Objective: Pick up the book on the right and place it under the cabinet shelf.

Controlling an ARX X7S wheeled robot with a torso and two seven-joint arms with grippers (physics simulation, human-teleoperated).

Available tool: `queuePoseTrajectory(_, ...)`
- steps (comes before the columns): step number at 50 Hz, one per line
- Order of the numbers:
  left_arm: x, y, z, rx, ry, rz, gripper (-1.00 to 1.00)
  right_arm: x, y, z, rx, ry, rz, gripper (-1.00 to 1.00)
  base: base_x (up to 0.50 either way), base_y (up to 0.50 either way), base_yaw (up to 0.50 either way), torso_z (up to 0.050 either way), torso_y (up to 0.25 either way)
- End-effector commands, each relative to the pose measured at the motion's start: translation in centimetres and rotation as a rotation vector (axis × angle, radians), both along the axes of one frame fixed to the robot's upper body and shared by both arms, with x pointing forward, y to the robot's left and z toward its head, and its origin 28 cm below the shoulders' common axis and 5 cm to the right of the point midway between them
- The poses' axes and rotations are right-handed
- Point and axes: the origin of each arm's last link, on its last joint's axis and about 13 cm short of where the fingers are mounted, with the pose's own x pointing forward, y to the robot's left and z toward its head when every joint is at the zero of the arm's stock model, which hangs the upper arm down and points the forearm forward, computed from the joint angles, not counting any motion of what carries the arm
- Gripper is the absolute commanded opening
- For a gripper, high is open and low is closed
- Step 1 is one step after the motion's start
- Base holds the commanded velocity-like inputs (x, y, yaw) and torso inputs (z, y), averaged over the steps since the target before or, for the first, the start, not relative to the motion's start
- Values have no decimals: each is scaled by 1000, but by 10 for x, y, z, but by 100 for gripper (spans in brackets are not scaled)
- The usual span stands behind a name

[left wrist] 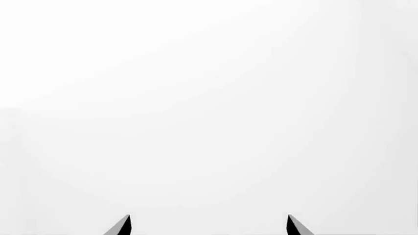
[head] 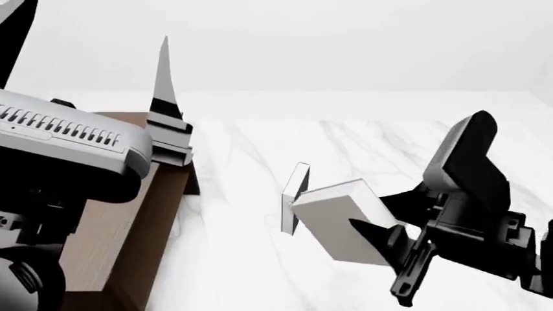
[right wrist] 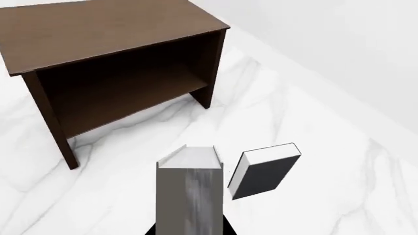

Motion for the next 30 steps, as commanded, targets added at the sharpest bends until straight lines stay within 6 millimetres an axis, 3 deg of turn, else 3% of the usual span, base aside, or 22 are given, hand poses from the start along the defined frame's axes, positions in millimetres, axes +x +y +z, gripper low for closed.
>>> queuePoseTrajectory(1, 0, 1, -2, -4, 6, 1, 100, -4, 12, -5, 249, -97, 13, -100, 0, 0, 0, 0, 0)
queuePoseTrajectory(13, 1, -1, -3, -3, 10, -1, 100, -8, 29, -45, 477, -13, -16, -100, 0, 0, 0, 0, 1)
queuePoseTrajectory(19, 1, 0, -2, 2, 8, 5, 100, -12, 45, -74, 651, 92, -60, -100, 0, 0, 0, 0, 2)
queuePoseTrajectory(30, 1, -1, 1, 5, 1, 4, 100, -24, 78, -121, 813, 278, -92, -100, 0, 0, 0, 0, 1)
